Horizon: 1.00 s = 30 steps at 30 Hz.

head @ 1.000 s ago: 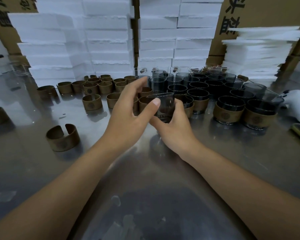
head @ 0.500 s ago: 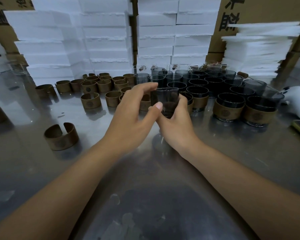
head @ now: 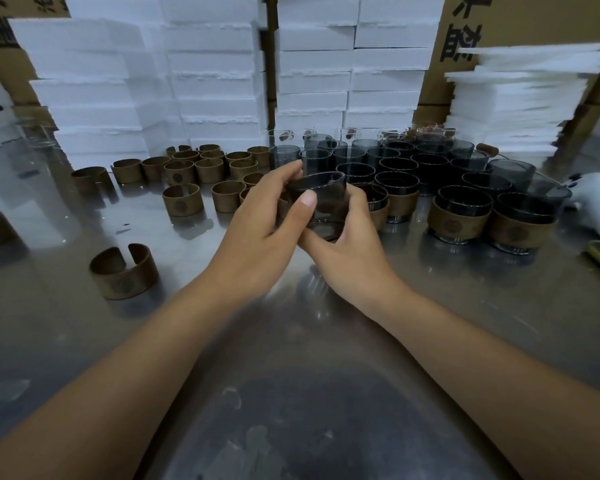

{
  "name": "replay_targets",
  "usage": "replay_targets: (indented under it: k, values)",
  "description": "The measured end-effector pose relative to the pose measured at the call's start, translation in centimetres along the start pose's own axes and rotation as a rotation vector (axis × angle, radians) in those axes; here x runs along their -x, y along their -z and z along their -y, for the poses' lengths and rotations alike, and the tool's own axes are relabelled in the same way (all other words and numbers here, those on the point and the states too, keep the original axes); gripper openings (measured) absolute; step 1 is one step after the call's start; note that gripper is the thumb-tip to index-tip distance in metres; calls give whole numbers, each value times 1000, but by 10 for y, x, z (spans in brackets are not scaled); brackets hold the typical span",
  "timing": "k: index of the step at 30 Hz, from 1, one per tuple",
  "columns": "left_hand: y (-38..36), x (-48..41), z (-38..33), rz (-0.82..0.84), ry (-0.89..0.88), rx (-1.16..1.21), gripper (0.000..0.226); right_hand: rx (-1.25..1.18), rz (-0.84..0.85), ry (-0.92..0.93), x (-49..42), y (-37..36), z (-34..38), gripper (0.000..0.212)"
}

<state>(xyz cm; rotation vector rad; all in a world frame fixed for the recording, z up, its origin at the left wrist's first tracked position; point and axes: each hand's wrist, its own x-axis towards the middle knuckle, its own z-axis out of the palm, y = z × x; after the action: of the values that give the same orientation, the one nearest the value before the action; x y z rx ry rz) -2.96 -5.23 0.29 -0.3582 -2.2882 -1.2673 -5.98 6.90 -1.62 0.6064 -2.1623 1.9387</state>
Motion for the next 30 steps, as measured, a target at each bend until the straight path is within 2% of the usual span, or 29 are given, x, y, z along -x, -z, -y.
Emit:
replay_targets:
  k: [6,12,19,30]
  values:
    - [0,-1,-6,-21,-16,21,49,40,54,50,1,-1,-3,62]
    - [-1,3,-15,-10,-141,22,48,75,86,80,3,1,1,67]
    - [-1,5,-21,-66,-248,52,30,78,27,35,0,2,-1,57]
    - [3,1,-14,-227,-202,3,15,11,-27,-45,-2,2,-3,57]
